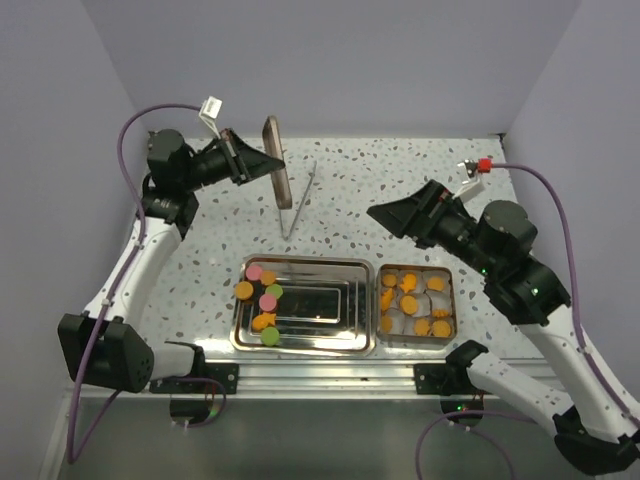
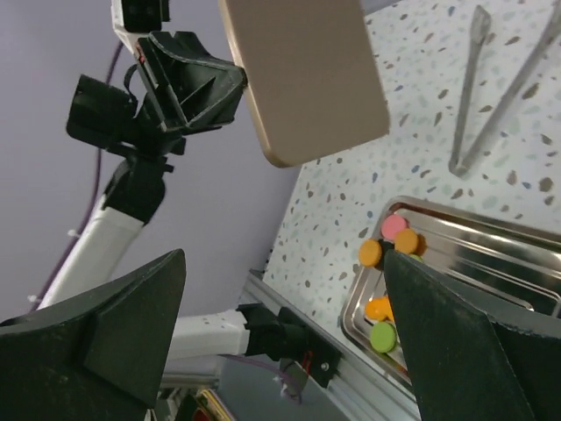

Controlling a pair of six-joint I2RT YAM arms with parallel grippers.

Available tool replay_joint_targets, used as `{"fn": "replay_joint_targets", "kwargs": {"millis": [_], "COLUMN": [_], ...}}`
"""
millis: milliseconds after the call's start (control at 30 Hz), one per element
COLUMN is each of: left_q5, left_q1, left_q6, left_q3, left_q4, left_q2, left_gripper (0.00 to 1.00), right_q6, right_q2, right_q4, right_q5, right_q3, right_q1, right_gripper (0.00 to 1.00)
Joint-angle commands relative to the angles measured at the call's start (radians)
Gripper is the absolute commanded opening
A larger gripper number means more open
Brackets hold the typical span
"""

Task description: Pack the cookies

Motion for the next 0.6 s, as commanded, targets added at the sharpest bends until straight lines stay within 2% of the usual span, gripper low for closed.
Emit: {"fn": "replay_joint_targets", "kwargs": {"millis": [0,33,133,167,267,367,567], "left_q5": [0.283,0.28,0.236,0.199,0.138,0.086,0.009], "left_q1": [0.003,0.003,0.001,0.001,0.001,0.001,0.001], "left_q6": [-0.577,-0.656,-0.898,-1.017,-1.208,-1.285,-1.359], "left_q3": [-0.101,-0.113,-0.127,-0.126,-0.09,-0.064,-0.054], "left_q4": [0.825,1.021,1.235,1.379,1.613,1.676,1.728], "left_q2": [-0.007,-0.001,0.022,0.034,0.069,0.067,0.022], "left_gripper": [0.0,0.0,0.0,0.0,0.0,0.0,0.0], "right_q6": [-0.005,0.005,0.018,0.028,0.098,0.196,0.272], "right_q2": [0.047,0.048,0.099,0.117,0.15,0.205,0.331], "right_q4": [0.246,0.279,0.363,0.386,0.51,0.714,0.796], "right_q5": [-0.186,-0.186,-0.232,-0.243,-0.226,-0.249,-0.273], "right_q3": [0.03,0.025,0.049,0.051,0.033,0.031,0.126], "right_q1": [0.0,0.0,0.0,-0.002,-0.015,-0.049,-0.104], "right_gripper": [0.99,0.99,0.99,0.99,0.99,0.99,0.99]}}
